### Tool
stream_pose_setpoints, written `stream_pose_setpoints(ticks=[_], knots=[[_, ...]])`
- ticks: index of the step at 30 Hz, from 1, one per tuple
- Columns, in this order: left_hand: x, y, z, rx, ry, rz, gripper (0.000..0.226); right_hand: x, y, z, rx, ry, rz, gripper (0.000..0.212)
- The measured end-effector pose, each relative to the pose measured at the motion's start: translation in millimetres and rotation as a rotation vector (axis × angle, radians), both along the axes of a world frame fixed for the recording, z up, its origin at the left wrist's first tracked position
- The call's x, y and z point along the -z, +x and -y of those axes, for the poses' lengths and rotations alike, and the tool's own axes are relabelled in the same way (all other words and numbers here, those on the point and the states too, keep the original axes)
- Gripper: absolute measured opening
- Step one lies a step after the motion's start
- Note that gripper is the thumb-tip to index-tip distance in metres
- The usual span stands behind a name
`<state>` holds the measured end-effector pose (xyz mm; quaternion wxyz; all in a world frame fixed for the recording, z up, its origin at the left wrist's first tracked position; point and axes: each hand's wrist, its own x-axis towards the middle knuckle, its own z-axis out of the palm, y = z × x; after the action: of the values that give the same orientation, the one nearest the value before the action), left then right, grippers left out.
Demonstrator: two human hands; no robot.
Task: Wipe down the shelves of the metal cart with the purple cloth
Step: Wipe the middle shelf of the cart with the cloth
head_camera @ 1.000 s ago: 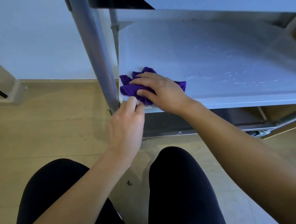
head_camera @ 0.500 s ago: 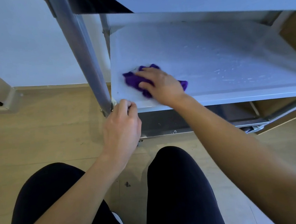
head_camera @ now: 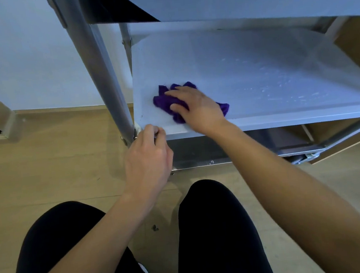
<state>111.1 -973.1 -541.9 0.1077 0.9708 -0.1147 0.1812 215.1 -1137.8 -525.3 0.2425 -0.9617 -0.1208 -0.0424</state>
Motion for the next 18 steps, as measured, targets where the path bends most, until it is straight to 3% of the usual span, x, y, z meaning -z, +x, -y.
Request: stream_pose_setpoints(ticks=[5, 7, 12, 18], knots=[[-6.3, 0.6, 6.1, -0.008, -0.023, -0.058, 0.04, -2.9, 22.0, 71.6, 0.342, -0.073, -0.026, 0.041], [-9.0, 0.5, 7.9, -0.018, -0.034, -0.047, 0.033, -2.7, 19.5, 64.8, 0.371, -0.104, -0.016, 0.041], [-14.2, 9.5, 7.1, -0.033, -0.045, -0.017, 0.029, 0.5, 1.5, 1.0, -0.043, -0.074, 0.051, 0.039], [-15.4, 22.1, 7.4, -0.053, -0.006, 0.008, 0.015, -13.2, 9.4, 3.4, -0.185, -0.046, -0.023, 0.04]])
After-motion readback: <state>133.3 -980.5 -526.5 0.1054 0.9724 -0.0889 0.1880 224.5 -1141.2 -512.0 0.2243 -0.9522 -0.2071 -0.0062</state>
